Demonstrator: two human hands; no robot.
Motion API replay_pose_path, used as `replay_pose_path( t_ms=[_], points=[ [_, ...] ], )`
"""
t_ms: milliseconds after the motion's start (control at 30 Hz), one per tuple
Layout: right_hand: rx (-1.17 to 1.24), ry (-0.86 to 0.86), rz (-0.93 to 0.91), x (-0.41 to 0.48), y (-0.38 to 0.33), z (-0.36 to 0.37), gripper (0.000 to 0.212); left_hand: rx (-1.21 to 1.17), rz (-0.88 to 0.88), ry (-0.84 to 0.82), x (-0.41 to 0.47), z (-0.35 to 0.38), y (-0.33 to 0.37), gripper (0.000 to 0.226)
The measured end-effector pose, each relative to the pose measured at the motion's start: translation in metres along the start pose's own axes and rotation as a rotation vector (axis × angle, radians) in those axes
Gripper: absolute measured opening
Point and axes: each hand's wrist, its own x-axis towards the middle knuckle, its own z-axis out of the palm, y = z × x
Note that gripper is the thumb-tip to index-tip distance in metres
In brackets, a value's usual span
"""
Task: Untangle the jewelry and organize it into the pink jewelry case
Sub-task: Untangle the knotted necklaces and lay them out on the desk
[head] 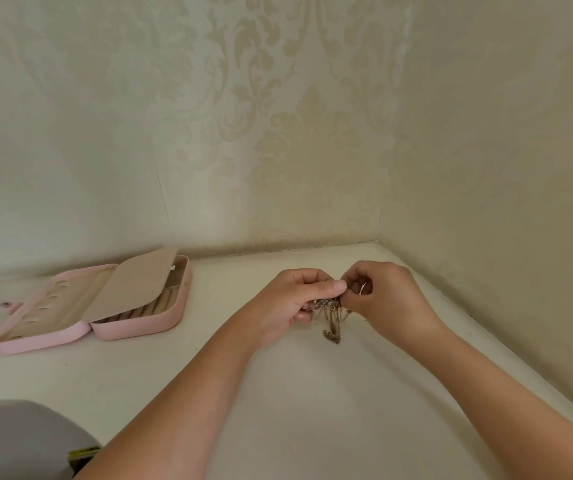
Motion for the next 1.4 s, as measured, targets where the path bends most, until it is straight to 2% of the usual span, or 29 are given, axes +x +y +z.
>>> replay_pose_path(
  t_ms=[133,200,267,367,400,500,600,700,733,833,933,1033,1100,1167,1300,1400],
  points=[
    [-0.113,0.067,0.010,0.002,0.001,0.005,0.011,-0.051,-0.018,0.036,0.001,0.002,0.001,0.025],
    [0.105,0.036,0.122,0.005,0.003,0.000,0.014,-0.100,-0.024,0.079,0.003,0.001,0.000,0.033],
    [0.496,-0.102,0.242,0.006,0.005,-0.006,0.022,-0.133,-0.023,0.130,0.005,-0.003,-0.001,0.038],
    [0.894,-0.306,0.290,0.005,0.006,-0.009,0.021,-0.178,-0.008,0.178,0.007,-0.008,-0.002,0.022],
    [0.988,-0.342,0.300,0.005,0.006,-0.008,0.018,-0.194,0.001,0.172,0.008,-0.009,-0.002,0.022],
    [1.190,-0.340,0.342,0.007,0.006,-0.003,0.015,-0.219,0.016,0.137,0.010,-0.008,-0.001,0.028],
    [1.272,-0.298,0.353,0.008,0.008,-0.001,0.013,-0.198,0.030,0.135,0.010,-0.008,0.000,0.035],
    [1.340,-0.246,0.383,0.010,0.005,-0.002,0.011,-0.243,0.028,0.111,0.010,-0.007,0.000,0.013],
    [1.352,-0.236,0.396,0.011,0.003,-0.004,0.012,-0.260,0.022,0.098,0.010,-0.007,0.000,0.014],
    [1.297,-0.228,0.422,0.011,-0.003,-0.007,0.017,-0.279,0.002,0.056,0.009,-0.003,0.002,0.012],
    [1.108,-0.221,0.403,0.011,-0.004,-0.008,0.016,-0.259,-0.023,0.041,0.010,-0.002,0.001,0.020],
    [0.900,-0.221,0.357,0.011,0.001,-0.007,0.011,-0.240,-0.018,0.106,0.013,-0.004,0.001,0.031],
    [0.735,-0.207,0.316,0.011,0.005,-0.005,0.007,-0.108,0.016,0.187,0.014,-0.005,0.001,0.023],
    [0.662,-0.170,0.305,0.011,0.009,-0.003,0.007,0.016,0.068,0.252,0.016,-0.005,0.000,0.018],
    [0.629,-0.057,0.311,0.013,0.012,-0.001,0.005,-0.015,0.106,0.275,0.020,-0.001,-0.001,0.020],
    [0.499,0.068,0.284,0.012,0.015,0.001,0.010,-0.046,0.103,0.279,0.024,0.001,-0.001,0.016]
  ],
)
